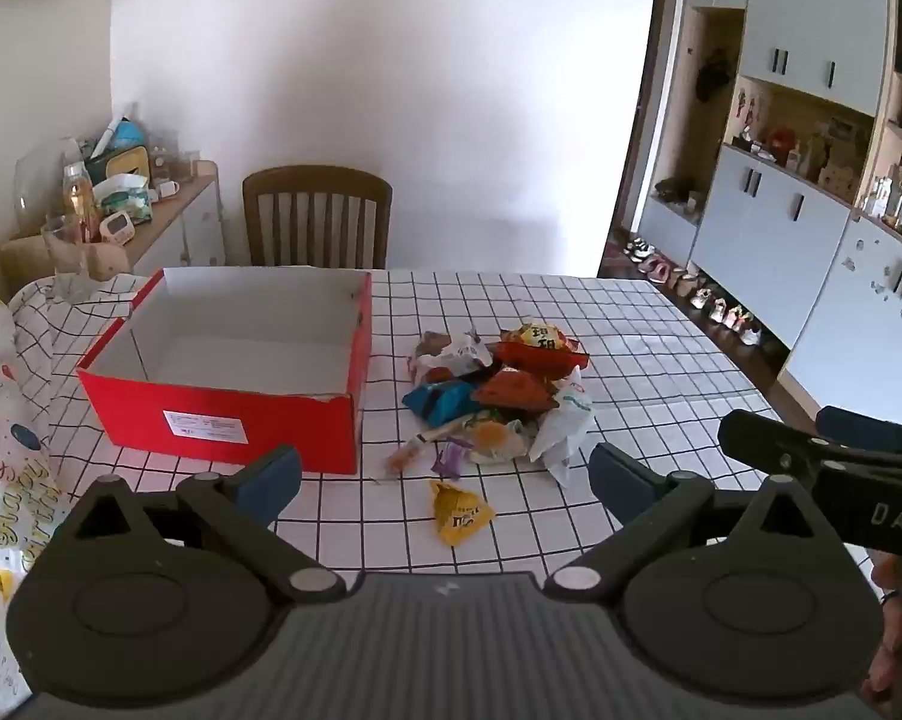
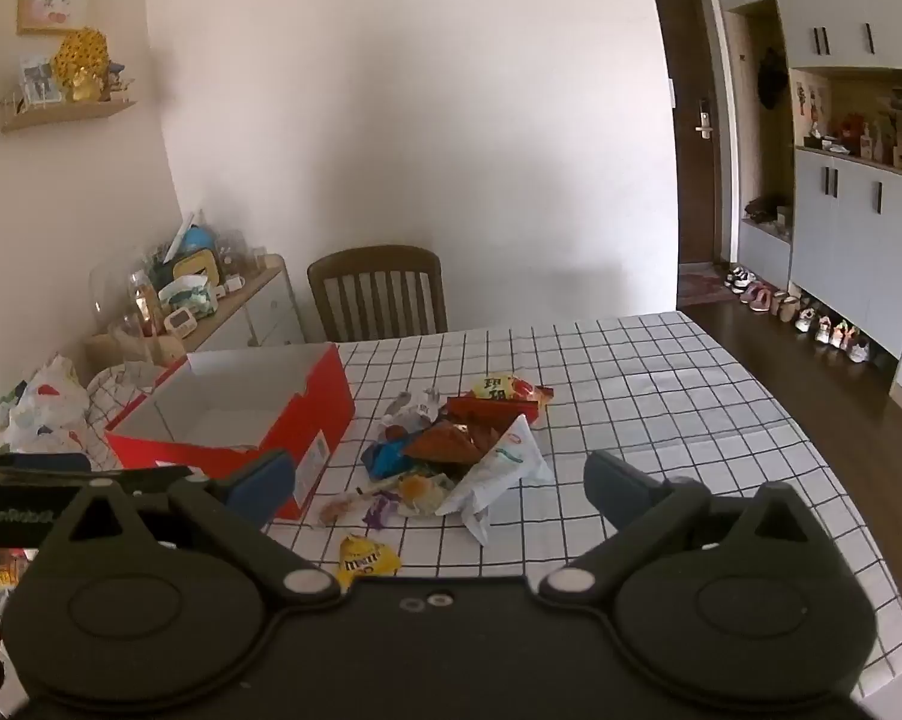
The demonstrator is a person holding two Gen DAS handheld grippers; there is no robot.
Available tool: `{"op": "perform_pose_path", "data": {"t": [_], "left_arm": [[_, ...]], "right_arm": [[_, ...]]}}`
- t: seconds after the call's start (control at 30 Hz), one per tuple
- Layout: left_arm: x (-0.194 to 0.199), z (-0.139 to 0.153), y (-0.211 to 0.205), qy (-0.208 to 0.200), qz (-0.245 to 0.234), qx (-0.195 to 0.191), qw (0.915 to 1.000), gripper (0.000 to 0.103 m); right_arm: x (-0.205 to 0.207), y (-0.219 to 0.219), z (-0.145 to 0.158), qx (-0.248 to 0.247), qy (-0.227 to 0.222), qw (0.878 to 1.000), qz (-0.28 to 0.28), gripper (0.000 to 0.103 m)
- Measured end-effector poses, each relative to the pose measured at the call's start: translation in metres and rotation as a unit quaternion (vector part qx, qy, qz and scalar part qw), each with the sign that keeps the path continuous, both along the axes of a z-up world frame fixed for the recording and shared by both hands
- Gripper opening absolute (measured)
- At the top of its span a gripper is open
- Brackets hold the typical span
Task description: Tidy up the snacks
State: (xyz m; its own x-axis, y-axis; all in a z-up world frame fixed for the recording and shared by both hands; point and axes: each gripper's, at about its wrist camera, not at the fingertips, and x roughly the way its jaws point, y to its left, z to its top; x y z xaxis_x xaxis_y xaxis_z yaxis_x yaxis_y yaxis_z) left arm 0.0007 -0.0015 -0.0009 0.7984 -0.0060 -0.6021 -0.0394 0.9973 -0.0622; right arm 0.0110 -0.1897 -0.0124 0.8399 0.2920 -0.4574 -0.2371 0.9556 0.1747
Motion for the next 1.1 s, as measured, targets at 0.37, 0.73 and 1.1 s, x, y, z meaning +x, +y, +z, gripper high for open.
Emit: {"op": "perform_pose_path", "data": {"t": [0.37, 0.73, 1.1], "left_arm": [[-0.002, 0.008, 0.016, -0.018, -0.008, -0.012, 0.9997, 0.103], [-0.003, 0.003, 0.020, -0.008, -0.008, -0.020, 0.9997, 0.103], [-0.004, 0.001, 0.024, -0.001, -0.001, -0.020, 0.9998, 0.103]], "right_arm": [[-0.003, 0.018, 0.005, 0.004, -0.006, 1.000, -0.007, 0.103], [-0.003, 0.019, 0.003, -0.003, 0.000, 1.000, -0.012, 0.103], [-0.003, 0.024, 0.002, -0.009, 0.007, 1.000, -0.007, 0.103]]}}
